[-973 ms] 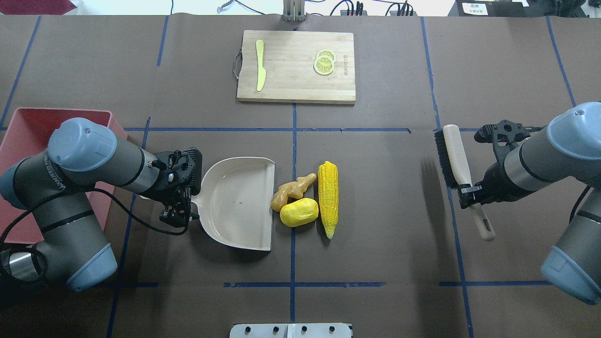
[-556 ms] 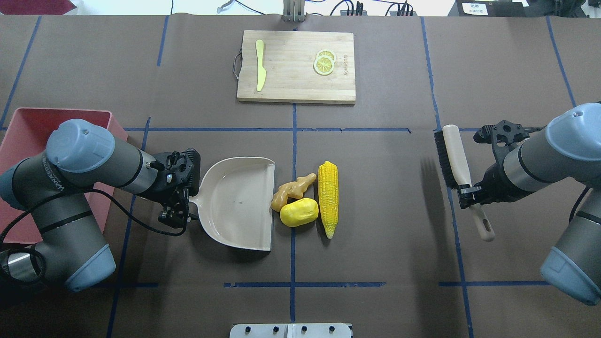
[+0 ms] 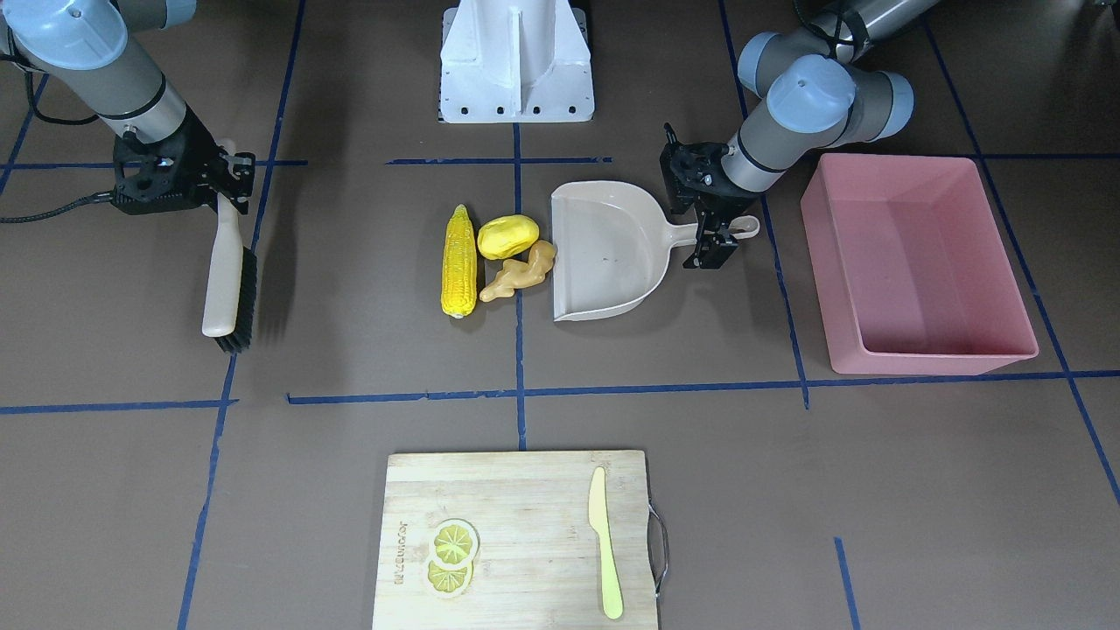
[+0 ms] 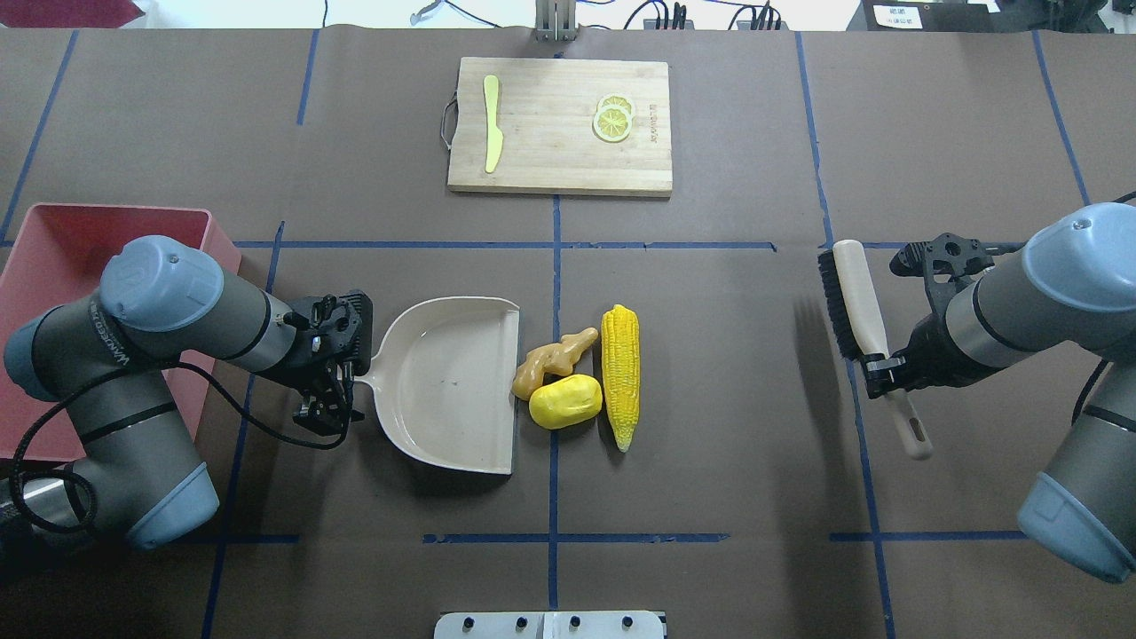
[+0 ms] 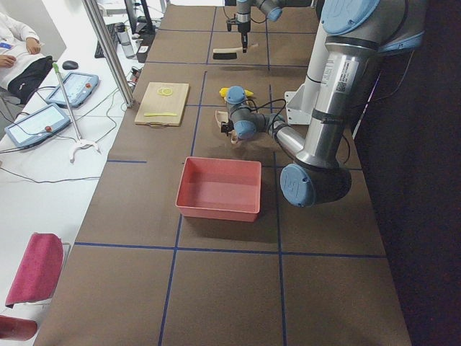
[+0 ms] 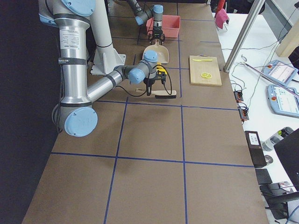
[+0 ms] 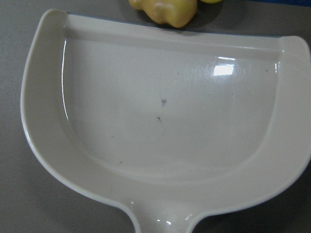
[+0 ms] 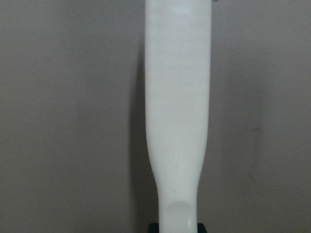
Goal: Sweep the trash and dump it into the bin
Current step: 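Grasp the beige dustpan handle with the left gripper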
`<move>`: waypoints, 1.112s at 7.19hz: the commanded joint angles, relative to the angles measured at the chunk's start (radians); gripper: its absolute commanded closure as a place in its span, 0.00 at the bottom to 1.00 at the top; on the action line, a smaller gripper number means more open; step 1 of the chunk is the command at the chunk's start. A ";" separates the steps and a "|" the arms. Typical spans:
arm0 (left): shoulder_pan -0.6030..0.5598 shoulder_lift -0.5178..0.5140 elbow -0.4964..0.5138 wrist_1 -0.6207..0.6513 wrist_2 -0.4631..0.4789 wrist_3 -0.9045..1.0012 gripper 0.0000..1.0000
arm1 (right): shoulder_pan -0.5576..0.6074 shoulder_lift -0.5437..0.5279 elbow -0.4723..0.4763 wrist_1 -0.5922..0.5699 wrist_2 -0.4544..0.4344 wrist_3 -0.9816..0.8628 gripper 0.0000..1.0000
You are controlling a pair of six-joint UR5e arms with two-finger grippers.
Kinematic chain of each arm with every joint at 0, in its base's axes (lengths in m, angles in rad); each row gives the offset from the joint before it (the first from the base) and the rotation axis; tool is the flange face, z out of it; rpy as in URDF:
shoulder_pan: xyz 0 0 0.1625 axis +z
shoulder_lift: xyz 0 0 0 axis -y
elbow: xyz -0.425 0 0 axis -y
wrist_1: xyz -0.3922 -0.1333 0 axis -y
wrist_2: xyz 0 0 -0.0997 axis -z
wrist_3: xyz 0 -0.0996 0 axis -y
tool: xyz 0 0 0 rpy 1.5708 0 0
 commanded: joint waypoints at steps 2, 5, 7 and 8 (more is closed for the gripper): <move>0.001 -0.012 0.002 0.013 0.000 -0.006 0.39 | -0.003 0.000 -0.001 0.002 -0.001 0.000 1.00; -0.006 -0.013 0.002 0.021 0.002 -0.003 0.81 | -0.004 0.000 -0.001 0.002 -0.001 0.000 1.00; -0.016 -0.012 -0.010 0.026 0.000 0.001 0.85 | -0.007 0.000 -0.001 0.002 -0.001 0.000 1.00; -0.028 -0.012 -0.017 0.036 -0.003 0.004 0.89 | -0.007 0.000 -0.001 0.002 -0.001 0.000 1.00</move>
